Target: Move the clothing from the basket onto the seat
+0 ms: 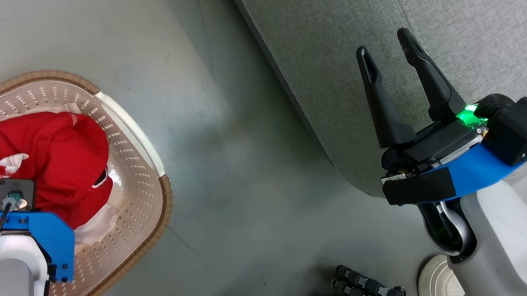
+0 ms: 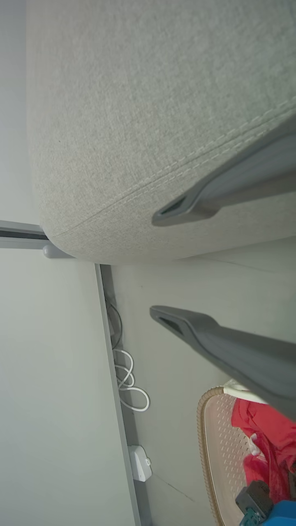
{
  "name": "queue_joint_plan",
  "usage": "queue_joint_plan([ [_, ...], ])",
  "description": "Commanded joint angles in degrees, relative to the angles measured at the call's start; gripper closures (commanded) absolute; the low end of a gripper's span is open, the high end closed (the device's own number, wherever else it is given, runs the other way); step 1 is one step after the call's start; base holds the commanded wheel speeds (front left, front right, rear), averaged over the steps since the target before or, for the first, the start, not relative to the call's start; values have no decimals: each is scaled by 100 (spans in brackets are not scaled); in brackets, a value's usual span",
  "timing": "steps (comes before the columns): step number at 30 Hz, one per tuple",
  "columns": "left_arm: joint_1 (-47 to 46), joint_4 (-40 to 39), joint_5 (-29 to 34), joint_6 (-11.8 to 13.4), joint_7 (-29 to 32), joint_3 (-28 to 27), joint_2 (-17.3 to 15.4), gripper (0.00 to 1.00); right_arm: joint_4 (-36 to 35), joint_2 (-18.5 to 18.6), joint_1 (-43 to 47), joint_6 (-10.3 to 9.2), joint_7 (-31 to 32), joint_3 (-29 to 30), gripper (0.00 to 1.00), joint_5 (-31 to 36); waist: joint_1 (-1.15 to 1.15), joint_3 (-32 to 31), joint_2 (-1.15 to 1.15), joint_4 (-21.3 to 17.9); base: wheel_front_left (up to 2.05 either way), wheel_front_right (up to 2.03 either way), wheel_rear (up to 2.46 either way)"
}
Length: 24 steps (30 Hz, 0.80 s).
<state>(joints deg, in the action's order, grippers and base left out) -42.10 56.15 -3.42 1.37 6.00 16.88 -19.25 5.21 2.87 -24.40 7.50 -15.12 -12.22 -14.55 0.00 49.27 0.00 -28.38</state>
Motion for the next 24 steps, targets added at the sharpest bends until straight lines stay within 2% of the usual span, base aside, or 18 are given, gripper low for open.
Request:
queue_joint_plan([
  [1,-86,36,-11,-17,-18,-11,-52,100,-24,2,38,-2,1,-16,0,5,0,11,0,6,0,0,0],
  [12,-233,206,-153,-40,-180,29,-36,100,6,2,-171,-2,1,-165,0,-48,0,-7,0,2,0,0,0],
  [18,-28,267,-343,1,-443,-86,45,100,136,2,-347,-2,1,-390,0,-91,0,-291,0,-94,0,0,0],
  [23,144,355,-486,-115,-729,15,536,100,363,5,-270,-2,1,-247,0,221,0,-1036,0,370,0,0,0],
  [24,190,410,-544,-202,-859,82,784,100,471,7,-158,-2,2,-151,0,397,0,-1402,0,618,0,0,0],
])
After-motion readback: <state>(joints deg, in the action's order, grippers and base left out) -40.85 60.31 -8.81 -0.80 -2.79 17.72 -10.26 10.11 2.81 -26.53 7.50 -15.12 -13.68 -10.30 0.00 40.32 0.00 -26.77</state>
